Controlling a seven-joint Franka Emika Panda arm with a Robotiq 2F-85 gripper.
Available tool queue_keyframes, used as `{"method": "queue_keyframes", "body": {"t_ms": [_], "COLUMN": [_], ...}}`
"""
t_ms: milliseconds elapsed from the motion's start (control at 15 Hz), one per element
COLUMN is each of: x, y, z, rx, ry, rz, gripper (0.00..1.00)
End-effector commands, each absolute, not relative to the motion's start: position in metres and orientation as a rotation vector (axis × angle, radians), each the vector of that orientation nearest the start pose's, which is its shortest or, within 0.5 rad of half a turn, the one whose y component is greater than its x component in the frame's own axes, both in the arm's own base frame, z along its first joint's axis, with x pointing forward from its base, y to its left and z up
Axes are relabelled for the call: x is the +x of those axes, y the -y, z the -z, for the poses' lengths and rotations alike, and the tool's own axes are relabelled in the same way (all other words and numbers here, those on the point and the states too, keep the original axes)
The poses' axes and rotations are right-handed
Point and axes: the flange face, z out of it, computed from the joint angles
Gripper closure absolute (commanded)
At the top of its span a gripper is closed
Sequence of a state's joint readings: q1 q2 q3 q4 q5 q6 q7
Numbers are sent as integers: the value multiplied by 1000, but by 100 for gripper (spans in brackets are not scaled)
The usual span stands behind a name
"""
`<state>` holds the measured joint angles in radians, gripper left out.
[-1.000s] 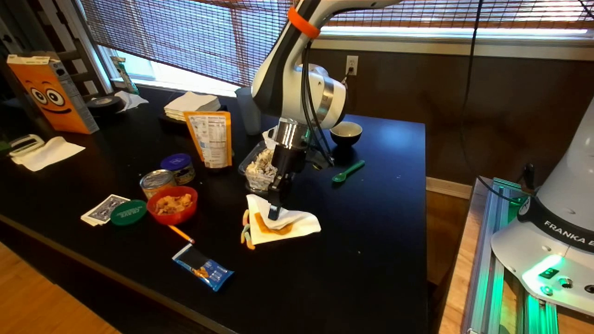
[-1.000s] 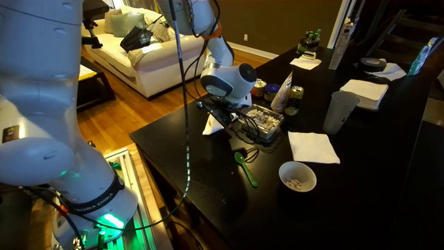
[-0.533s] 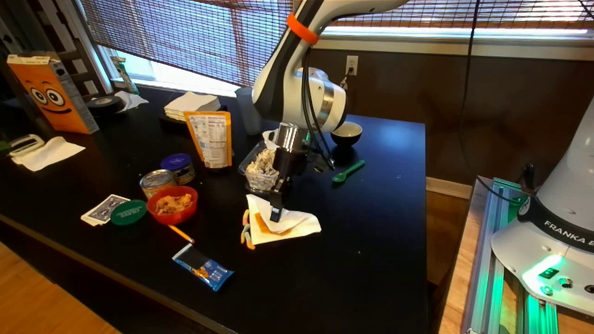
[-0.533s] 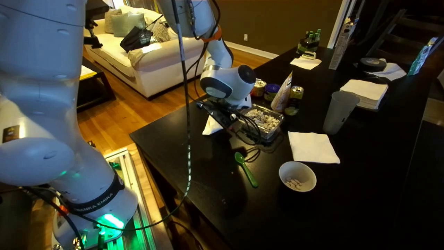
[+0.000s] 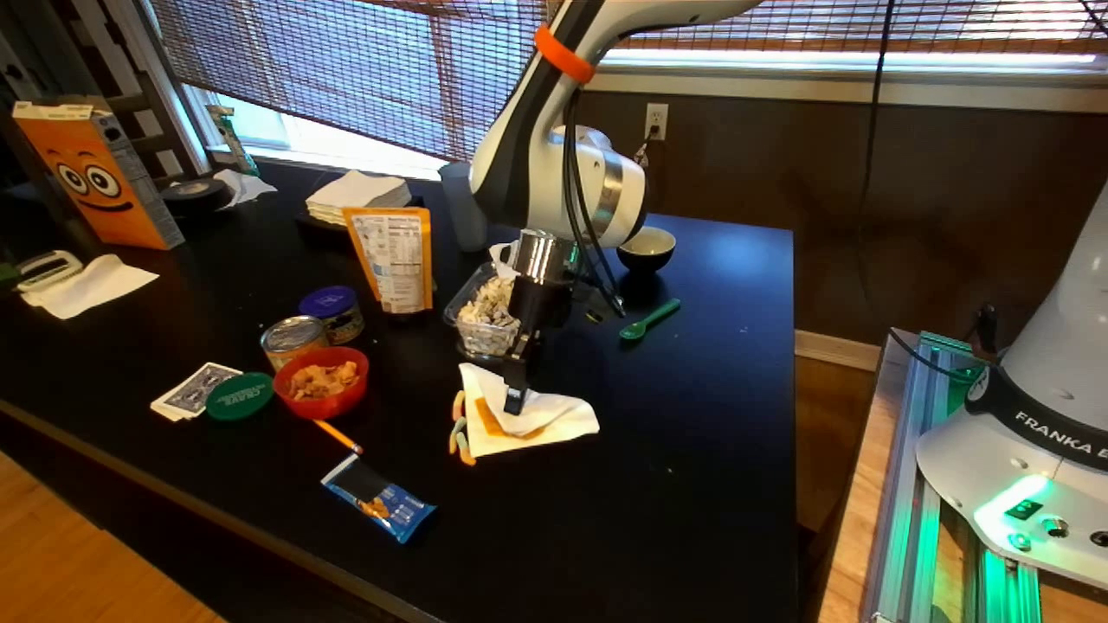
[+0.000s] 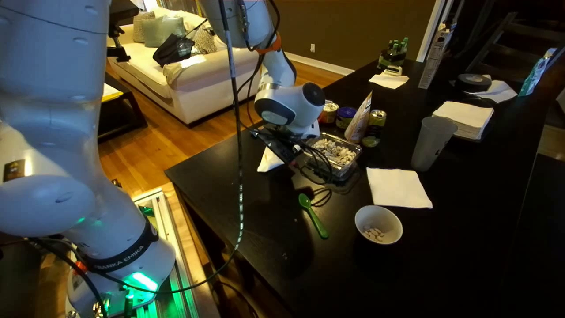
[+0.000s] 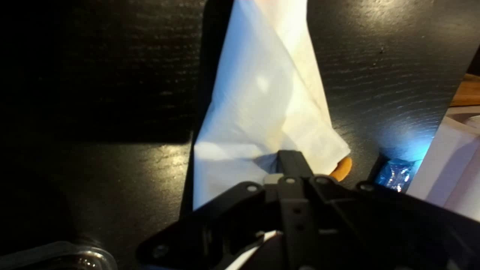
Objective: Pick up the pastry on the table
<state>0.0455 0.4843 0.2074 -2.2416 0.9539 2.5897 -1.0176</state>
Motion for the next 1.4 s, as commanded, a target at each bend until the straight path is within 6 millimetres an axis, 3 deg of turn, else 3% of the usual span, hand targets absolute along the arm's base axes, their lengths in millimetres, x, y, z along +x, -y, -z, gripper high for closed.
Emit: {"method": "queue_keyframes", "body": {"t_ms": [0,400,1333], "x": [503,498,488], "y": [-123,-140,-198], "z": [-137,-142,-162], "rx": [-2571,-2616,-2903], "ry": [456,415,527], "rz": [71,50,41], "gripper": [100,100,100]}}
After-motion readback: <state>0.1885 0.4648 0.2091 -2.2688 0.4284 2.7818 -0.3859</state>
